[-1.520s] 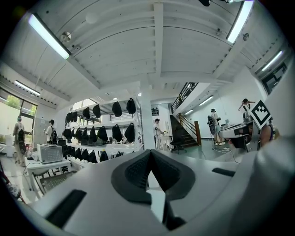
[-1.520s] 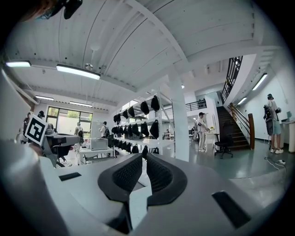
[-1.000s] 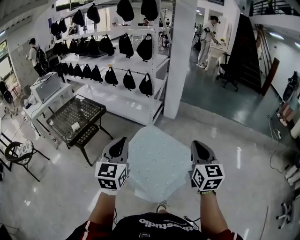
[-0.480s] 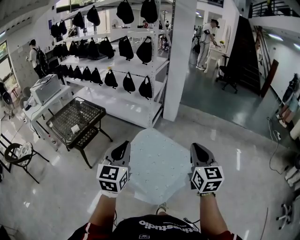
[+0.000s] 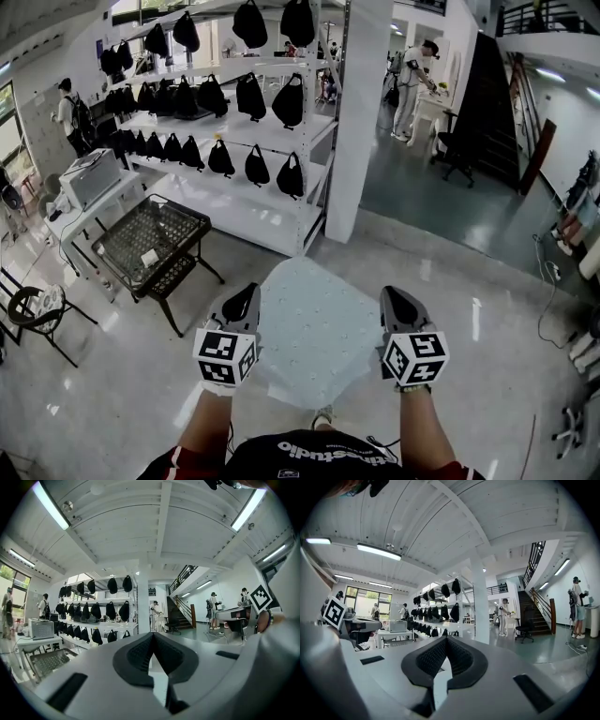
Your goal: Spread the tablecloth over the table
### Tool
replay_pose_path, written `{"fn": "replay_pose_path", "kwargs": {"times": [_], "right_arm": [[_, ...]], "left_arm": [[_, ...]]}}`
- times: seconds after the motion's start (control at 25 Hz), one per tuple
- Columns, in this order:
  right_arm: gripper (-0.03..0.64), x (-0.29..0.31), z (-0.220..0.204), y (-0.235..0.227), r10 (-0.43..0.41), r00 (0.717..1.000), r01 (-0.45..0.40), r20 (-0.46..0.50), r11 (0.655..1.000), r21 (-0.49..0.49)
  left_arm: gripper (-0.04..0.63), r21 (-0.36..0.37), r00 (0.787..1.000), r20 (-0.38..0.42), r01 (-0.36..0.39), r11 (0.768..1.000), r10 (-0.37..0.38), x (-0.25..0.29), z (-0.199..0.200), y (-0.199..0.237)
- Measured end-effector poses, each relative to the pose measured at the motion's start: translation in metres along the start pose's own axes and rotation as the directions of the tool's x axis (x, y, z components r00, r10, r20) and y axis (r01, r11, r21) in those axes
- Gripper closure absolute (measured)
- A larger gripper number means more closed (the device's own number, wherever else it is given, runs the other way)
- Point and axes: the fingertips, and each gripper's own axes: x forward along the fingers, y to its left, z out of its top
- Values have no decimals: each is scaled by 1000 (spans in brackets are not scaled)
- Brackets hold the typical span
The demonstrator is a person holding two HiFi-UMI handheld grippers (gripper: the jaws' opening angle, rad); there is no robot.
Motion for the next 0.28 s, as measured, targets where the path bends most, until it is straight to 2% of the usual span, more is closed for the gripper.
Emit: {"fn": "replay_pose_path", "kwargs": {"times": [0.28], "right_arm": [[592, 0, -5, -1, 1, 1000, -1, -4, 1000, 1]], "left_arm": [[580, -18, 1000, -14, 6, 1000, -6, 3, -7, -1]]}}
